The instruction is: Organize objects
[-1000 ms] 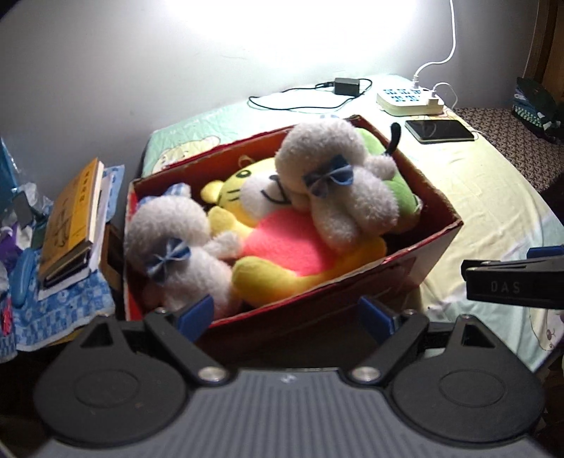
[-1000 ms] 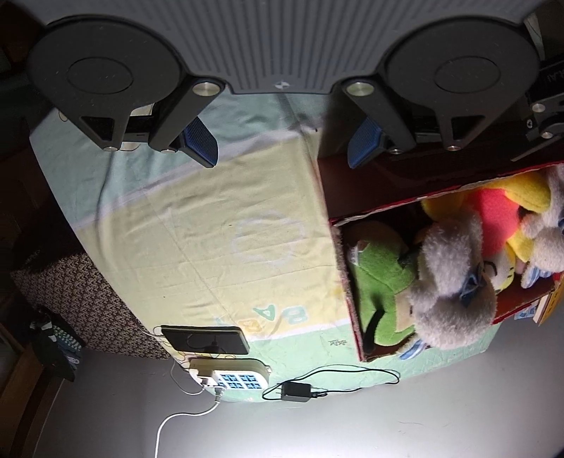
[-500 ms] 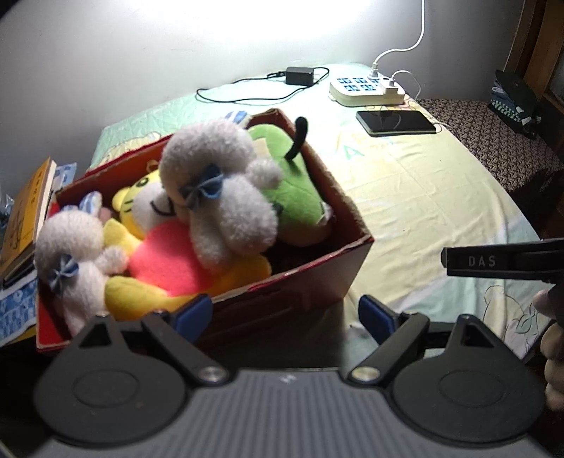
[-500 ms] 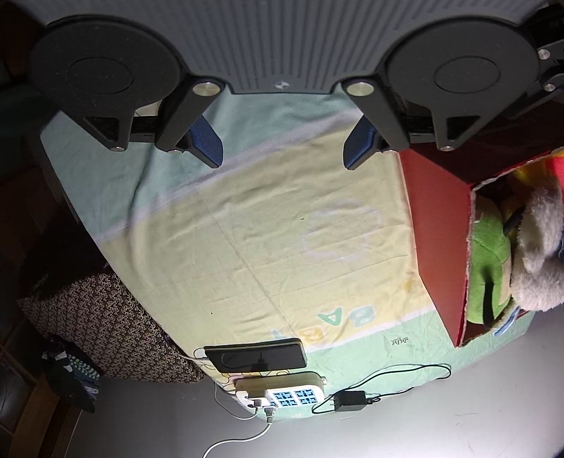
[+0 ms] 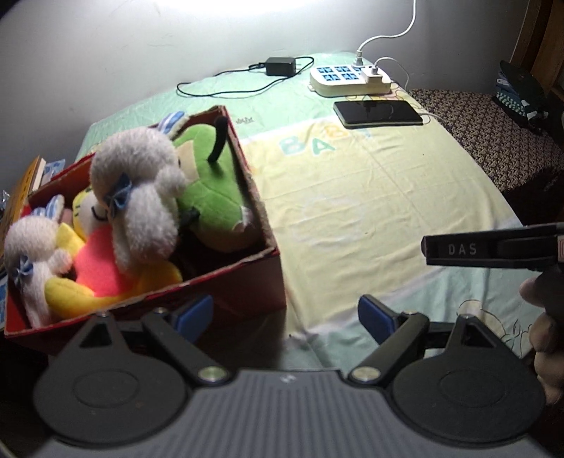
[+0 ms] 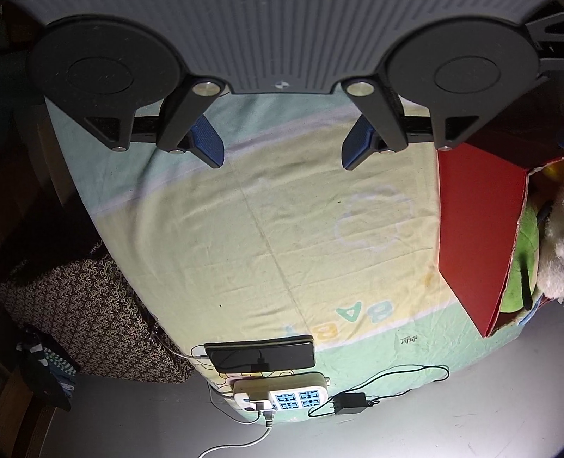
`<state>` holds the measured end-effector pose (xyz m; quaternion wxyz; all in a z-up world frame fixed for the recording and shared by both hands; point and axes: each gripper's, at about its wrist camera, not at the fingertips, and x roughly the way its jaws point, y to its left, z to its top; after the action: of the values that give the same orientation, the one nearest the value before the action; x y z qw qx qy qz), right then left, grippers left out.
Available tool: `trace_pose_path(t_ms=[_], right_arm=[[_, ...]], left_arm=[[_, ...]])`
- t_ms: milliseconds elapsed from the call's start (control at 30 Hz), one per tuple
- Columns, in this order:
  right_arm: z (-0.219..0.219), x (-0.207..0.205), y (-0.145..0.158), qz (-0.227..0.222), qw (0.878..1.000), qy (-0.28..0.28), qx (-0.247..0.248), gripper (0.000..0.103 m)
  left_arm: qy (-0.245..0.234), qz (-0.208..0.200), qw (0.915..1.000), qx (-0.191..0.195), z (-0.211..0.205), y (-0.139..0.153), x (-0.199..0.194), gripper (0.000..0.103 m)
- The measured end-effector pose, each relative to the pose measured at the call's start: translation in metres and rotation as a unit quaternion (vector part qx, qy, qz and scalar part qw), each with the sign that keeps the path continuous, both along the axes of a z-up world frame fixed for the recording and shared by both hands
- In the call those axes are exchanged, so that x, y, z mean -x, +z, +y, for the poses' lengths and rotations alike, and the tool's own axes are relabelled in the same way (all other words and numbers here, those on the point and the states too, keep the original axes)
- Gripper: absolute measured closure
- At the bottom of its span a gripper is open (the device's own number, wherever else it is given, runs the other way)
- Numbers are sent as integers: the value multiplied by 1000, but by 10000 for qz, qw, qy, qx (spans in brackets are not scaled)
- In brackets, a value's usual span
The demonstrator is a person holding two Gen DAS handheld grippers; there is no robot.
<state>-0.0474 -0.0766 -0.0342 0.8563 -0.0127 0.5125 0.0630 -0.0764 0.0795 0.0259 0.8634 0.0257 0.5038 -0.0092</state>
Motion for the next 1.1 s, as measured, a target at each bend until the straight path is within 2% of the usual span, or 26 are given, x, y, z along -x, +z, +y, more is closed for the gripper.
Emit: trace_pose_path(t_ms=[200, 400, 467, 500, 700, 1100], right_arm=[[-9, -4, -1, 66, 9997, 211, -113, 34], [-18, -1, -3, 95, 9990, 384, -205, 37], [-22, 1, -4, 98, 9989, 409, -205, 44], [-25, 1, -4, 93, 9989, 393, -224, 45], [-29, 3, -11, 164, 9986, 447, -229, 45], [-14, 4, -4, 149, 9984, 511, -207, 41]], left_arm=[[424, 282, 9987, 91, -4, -13, -4, 15], [575, 280, 9980, 23, -12, -16, -5, 15], [588, 296, 9978, -53, -15, -18, -5, 15], [601, 282, 9977, -101, -17, -19, -4, 15], [774, 323, 9964, -145, -15, -26, -4, 15], [887, 342, 9954, -152, -5, -31, -7, 15]])
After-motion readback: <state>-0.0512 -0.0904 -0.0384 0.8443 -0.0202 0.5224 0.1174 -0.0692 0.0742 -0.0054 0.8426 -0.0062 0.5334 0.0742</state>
